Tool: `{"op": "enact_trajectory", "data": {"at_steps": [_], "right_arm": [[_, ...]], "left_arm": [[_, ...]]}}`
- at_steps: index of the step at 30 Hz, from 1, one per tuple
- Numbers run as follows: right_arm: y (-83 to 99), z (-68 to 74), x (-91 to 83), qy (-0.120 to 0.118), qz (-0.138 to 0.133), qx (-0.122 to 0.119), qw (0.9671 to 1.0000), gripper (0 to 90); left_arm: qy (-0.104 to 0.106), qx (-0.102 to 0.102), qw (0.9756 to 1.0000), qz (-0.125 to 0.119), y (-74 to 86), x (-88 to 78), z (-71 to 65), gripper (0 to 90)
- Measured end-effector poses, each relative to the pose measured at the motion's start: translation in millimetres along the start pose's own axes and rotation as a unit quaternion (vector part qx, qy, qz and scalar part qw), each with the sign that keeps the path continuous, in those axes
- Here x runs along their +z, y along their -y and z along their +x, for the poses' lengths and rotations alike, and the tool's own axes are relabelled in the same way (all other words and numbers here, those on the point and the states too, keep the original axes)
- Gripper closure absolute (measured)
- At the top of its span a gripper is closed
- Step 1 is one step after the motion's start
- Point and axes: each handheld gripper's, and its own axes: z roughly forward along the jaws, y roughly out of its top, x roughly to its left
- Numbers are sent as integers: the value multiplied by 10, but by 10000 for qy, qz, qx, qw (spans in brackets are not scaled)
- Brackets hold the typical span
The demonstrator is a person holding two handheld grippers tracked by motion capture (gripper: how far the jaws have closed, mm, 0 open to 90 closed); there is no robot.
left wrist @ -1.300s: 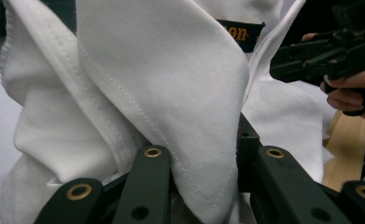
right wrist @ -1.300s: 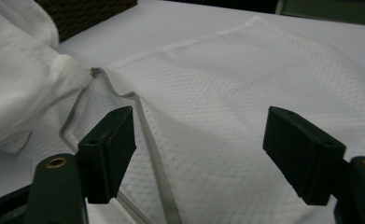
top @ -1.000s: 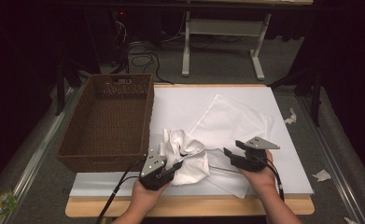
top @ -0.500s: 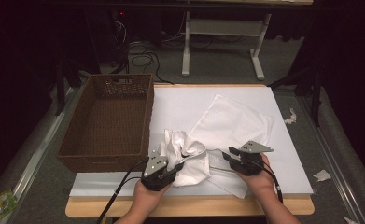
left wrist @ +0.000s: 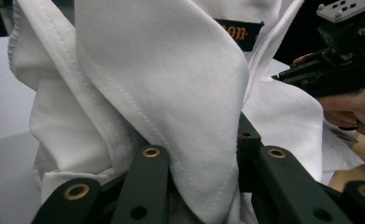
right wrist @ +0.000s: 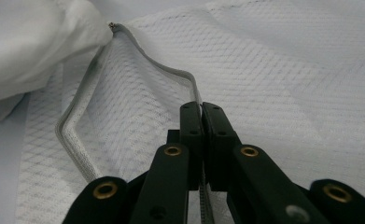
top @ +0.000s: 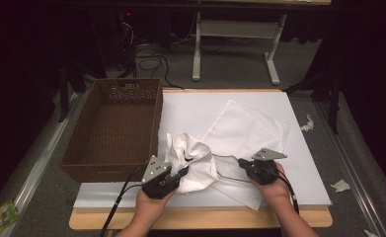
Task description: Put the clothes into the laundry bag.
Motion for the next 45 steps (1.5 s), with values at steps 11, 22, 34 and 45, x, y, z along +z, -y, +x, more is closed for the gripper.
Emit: {"op": "enact_trajectory", "data": {"at_steps": [11, 22, 34, 45], "right_arm": [[-185, -42, -182, -141, -656, 101, 9977, 897], [-284, -36, -235, -123, -950, 178, 9952, 897], [-360, 61, -440, -273, -1387, 162, 9898, 898], [-354, 65, -453, -280, -1391, 147, 9898, 897]], "left_arm": [[150, -37, 9998, -155, -47, -148, -168, 730], [357, 256, 9988, 216, 76, 38, -346, 730], [-227, 200, 9979, 575, 63, 440, -207, 727], [20, 80, 9987, 499, -43, 470, -260, 392]]}}
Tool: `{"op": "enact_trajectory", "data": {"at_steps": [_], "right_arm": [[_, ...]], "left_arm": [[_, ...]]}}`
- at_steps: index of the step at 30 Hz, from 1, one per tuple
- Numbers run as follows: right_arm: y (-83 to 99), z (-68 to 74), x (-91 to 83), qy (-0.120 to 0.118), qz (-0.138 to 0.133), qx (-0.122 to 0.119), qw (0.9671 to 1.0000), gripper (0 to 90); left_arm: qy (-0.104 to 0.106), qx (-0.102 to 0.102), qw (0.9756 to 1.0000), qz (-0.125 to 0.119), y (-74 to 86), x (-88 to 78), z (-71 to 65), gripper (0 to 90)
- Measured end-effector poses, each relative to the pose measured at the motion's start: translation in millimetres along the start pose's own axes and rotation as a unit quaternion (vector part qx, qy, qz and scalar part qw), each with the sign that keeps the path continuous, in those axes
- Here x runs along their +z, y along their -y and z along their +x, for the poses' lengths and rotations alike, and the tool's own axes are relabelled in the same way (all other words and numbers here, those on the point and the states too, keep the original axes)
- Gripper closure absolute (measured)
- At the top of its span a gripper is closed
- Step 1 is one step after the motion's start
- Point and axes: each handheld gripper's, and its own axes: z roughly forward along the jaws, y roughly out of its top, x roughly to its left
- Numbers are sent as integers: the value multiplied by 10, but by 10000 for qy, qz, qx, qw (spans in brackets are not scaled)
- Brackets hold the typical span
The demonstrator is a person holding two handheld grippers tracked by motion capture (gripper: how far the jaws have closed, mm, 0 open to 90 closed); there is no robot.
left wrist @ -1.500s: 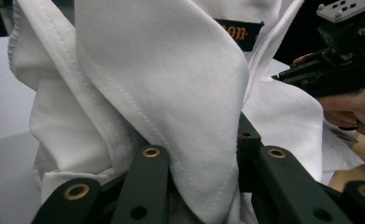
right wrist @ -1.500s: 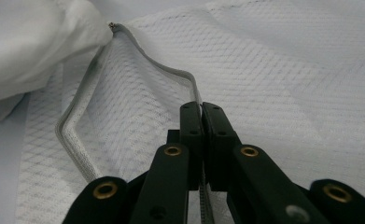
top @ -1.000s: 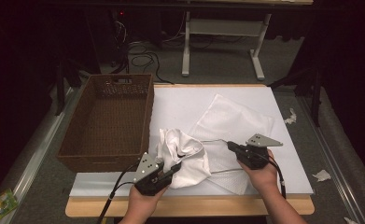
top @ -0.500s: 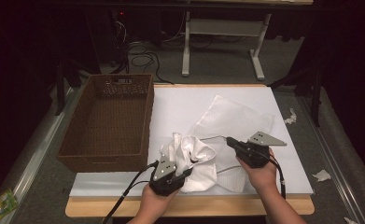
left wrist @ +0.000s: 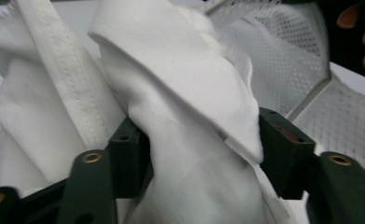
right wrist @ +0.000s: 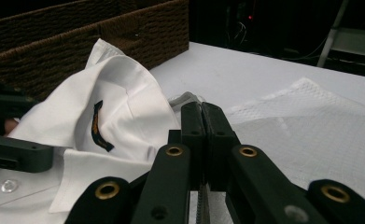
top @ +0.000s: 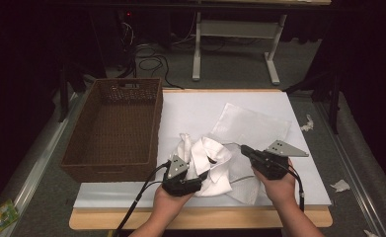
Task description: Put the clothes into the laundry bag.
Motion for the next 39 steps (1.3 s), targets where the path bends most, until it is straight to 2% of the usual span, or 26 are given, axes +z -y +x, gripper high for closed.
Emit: {"op": "enact_trajectory", "data": {"at_steps": [2, 3, 6, 8, 11, 14, 17, 19, 22, 23, 24, 27, 30, 32, 34, 35, 36, 39], "right_arm": [[8, -2, 5, 5, 22, -14, 10000, 897], [10, -3, 5, 3, 26, -22, 10000, 897], [12, -3, -3, 10, 27, -31, 10000, 897], [14, -12, -12, 22, 23, -39, 10000, 897], [21, -32, -23, 33, 24, -31, 10000, 897], [24, -36, -25, 22, 18, 5, 10000, 897], [25, -30, -18, -11, 13, 9, 10000, 897], [25, -28, -15, -32, 11, 16, 10000, 897], [22, -19, -13, -65, -1, 6, 10000, 897], [19, -12, -19, -64, 0, 20, 10000, 897], [18, -10, -21, -74, -10, 19, 10000, 897], [20, -1, -28, -95, -17, 44, 9999, 897], [25, -3, -26, -96, -9, 31, 9999, 897], [24, -4, -27, -93, -12, 40, 9999, 897], [22, -9, -31, -89, -26, 67, 9999, 897], [22, -12, -34, -91, -33, 82, 9999, 897], [21, -14, -37, -88, -35, 92, 9999, 897], [17, -8, -47, -72, -54, 103, 9999, 897]], "left_arm": [[37, 100, 9999, 54, -5, 14, -10, 441], [21, 162, 9998, 80, 1, 17, -18, 538], [-46, 263, 9996, 30, 12, -6, -54, 714], [-84, 330, 9994, -59, -1, -39, -87, 768], [-80, 433, 9988, -200, -39, -99, -149, 791], [45, 534, 9984, -198, -56, -125, -216, 792], [251, 614, 9978, 32, -35, -68, -292, 783], [266, 718, 9967, 259, -20, 17, -335, 776], [338, 574, 9968, 452, -37, 151, -334, 720], [317, 596, 9966, 475, -53, 176, -330, 683], [220, 617, 9969, 447, -82, 216, -316, 660], [112, 444, 9984, 340, -152, 286, -257, 569], [-21, 362, 9992, 167, -229, 341, -233, 539], [-45, 382, 9993, 34, -267, 354, -250, 578], [26, 534, 9986, 45, -288, 370, -284, 746], [17, 588, 9982, 101, -295, 386, -303, 786], [22, 602, 9981, 131, -298, 409, -315, 819], [-47, 597, 9981, 152, -321, 474, -316, 836]]}}
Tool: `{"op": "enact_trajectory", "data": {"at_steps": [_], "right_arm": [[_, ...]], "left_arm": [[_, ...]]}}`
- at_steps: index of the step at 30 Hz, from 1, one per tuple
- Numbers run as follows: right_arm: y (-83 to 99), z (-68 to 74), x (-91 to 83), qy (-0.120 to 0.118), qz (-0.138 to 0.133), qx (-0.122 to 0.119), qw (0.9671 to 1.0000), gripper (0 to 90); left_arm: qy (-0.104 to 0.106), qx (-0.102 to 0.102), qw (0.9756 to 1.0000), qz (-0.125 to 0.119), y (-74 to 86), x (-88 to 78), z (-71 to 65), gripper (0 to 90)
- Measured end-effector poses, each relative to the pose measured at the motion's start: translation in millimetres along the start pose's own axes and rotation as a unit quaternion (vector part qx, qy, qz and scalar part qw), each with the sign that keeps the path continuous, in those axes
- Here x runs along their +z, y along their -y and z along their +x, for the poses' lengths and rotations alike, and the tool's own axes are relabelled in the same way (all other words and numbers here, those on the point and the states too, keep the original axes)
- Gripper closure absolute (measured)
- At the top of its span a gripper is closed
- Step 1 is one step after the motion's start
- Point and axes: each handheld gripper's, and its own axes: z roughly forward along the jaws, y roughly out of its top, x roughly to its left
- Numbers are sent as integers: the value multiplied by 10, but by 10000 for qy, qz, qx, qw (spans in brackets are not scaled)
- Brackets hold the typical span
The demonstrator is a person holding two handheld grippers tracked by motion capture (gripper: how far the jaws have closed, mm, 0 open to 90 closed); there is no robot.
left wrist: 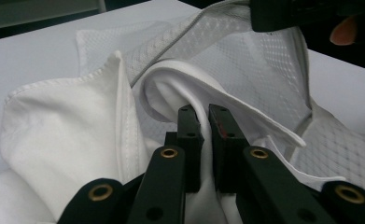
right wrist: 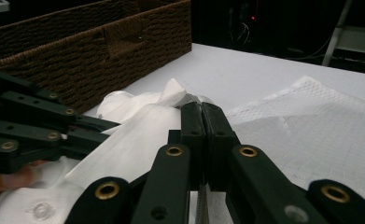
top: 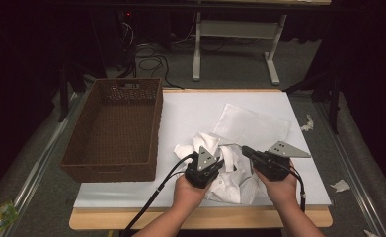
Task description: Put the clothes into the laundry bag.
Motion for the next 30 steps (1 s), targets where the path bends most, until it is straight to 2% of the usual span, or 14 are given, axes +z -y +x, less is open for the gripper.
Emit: {"op": "enact_trajectory", "data": {"at_steps": [4, 12, 14, 15, 17, 18, 19, 20, 22, 23, 25, 28, 29, 30], "right_arm": [[-5, -1, -10, -18, -17, -15, 10000, 897], [11, -7, -3, -31, 16, -14, 10000, 897], [19, -1, 0, -40, 25, -6, 10000, 897], [19, -1, 0, -40, 25, -6, 10000, 897], [21, -6, -5, -35, 16, -37, 10000, 897], [22, -12, -19, -45, 7, -24, 10000, 897], [22, -12, -19, -45, 7, -24, 10000, 897], [26, -20, -30, -55, 2, -3, 10000, 897], [28, -25, -32, -51, -6, -6, 10000, 897], [32, -27, -36, -45, 4, 12, 10000, 897], [39, -26, -42, -50, 18, 8, 10000, 897], [56, -16, -46, -43, 39, -7, 10000, 897], [64, -12, -46, -39, 59, 8, 10000, 897], [73, -5, -42, -29, 78, 7, 10000, 897]], "left_arm": [[-94, -319, 9993, -144, -45, 71, 39, 837], [-371, -585, 9973, 240, -12, 378, 92, 815], [-447, -649, 9966, 247, -3, 405, 120, 760], [-473, -636, 9966, 239, 0, 401, 134, 760], [-484, -602, 9969, 173, 5, 339, 142, 666], [-459, -572, 9973, 71, 10, 267, 137, 528], [-445, -543, 9975, 29, 14, 209, 133, 528], [-399, -501, 9979, -71, 27, 126, 128, 432], [-293, -489, 9982, -172, 76, -56, 133, 402], [-147, -539, 9981, -245, 116, -138, 139, 363], [89, -541, 9983, -191, 219, -251, 134, 323], [315, -530, 9981, -81, 399, -299, 111, 292], [365, -492, 9980, -132, 453, -300, 99, 304], [400, -430, 9982, -139, 472, -293, 91, 362]]}}
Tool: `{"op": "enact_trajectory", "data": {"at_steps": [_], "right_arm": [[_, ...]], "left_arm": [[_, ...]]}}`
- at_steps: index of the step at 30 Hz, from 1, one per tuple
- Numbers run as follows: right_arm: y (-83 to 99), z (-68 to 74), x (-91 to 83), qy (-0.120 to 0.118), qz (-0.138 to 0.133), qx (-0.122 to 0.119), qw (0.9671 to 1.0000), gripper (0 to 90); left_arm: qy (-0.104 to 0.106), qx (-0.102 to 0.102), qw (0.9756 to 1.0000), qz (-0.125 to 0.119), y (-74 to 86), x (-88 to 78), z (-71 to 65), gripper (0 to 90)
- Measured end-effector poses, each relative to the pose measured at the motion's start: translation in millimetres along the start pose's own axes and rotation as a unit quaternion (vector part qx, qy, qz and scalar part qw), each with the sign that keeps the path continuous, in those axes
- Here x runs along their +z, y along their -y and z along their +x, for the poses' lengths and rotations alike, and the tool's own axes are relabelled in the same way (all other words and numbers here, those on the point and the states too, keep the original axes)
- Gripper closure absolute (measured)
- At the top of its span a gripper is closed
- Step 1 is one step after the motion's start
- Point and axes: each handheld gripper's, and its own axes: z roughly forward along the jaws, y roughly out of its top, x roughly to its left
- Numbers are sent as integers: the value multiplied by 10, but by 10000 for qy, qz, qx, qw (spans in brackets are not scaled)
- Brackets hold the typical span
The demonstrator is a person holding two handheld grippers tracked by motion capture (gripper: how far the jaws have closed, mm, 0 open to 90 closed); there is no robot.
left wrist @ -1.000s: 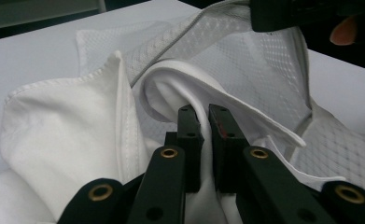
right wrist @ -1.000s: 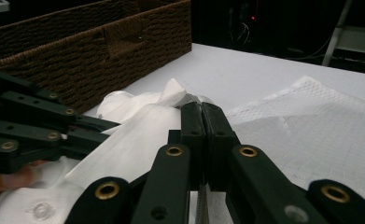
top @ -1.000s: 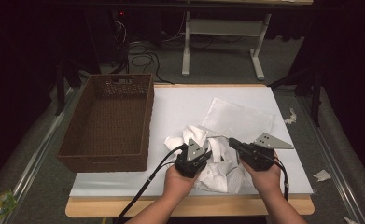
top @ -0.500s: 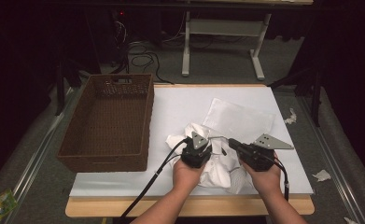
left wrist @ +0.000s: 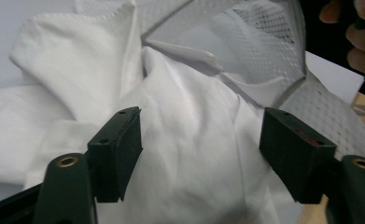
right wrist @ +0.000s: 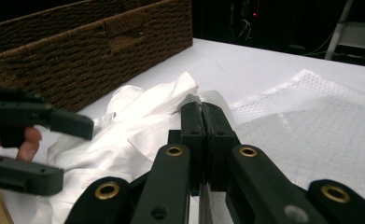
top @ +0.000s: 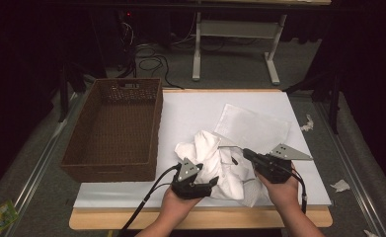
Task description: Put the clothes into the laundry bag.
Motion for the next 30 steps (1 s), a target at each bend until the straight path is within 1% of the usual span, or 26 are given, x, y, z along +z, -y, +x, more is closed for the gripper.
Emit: {"op": "enact_trajectory", "data": {"at_steps": [1, 2, 3, 4, 5, 7, 9, 12, 13, 15, 17, 22, 24, 25, 27, 28, 30], "right_arm": [[5, 1, 3, 8, 17, -12, 10000, 897], [9, 3, 9, 10, 28, -16, 10000, 897], [13, 7, 14, 19, 43, 6, 10000, 897], [18, 7, 21, 28, 60, 8, 10000, 897], [25, 8, 31, 38, 69, -13, 10000, 897], [32, 15, 42, 38, 92, -28, 9999, 897], [37, 17, 50, 42, 111, -71, 9999, 897], [37, 28, 44, 15, 125, -58, 9999, 897], [35, 28, 43, 14, 115, -88, 9999, 897], [29, 32, 42, 6, 92, -101, 9999, 897], [18, 41, 34, 0, 87, -125, 9999, 897], [-9, 58, 35, -67, 15, -89, 9999, 897], [-24, 64, 39, -77, -8, -94, 9999, 897], [-27, 65, 41, -69, -9, -102, 9999, 897], [-28, 57, 46, -63, -22, -98, 9999, 897], [-30, 46, 45, -68, -30, -83, 9999, 897], [-40, 28, 38, -113, -63, 30, 9999, 897]], "left_arm": [[16, 120, 9999, 59, 7, 16, -9, 411], [7, 191, 9997, 162, 1, 36, -16, 439], [34, 175, 9996, 222, -8, 48, -12, 489], [89, 91, 9997, 221, -8, 55, -7, 561], [99, 72, 9996, 245, -7, 63, -2, 612], [129, 38, 9993, 349, -2, 100, 11, 668], [163, 9, 9989, 444, 3, 130, 19, 760], [122, 13, 9984, 560, 8, 162, 12, 864], [86, 13, 9984, 551, 5, 165, 7, 874], [44, 17, 9989, 457, -27, 156, 1, 881], [-26, 3, 9996, 266, -83, 131, -3, 883], [-114, -82, 9998, -112, -290, 63, 11, 886], [-128, -123, 9996, -242, -389, 47, 18, 886], [-97, -142, 9994, -288, -435, 46, 13, 886], [-51, -87, 9994, -342, -507, 86, -45, 886], [-22, -62, 9995, -309, -519, 114, -71, 886], [14, -1, 9998, -181, -528, 217, -139, 885]]}}
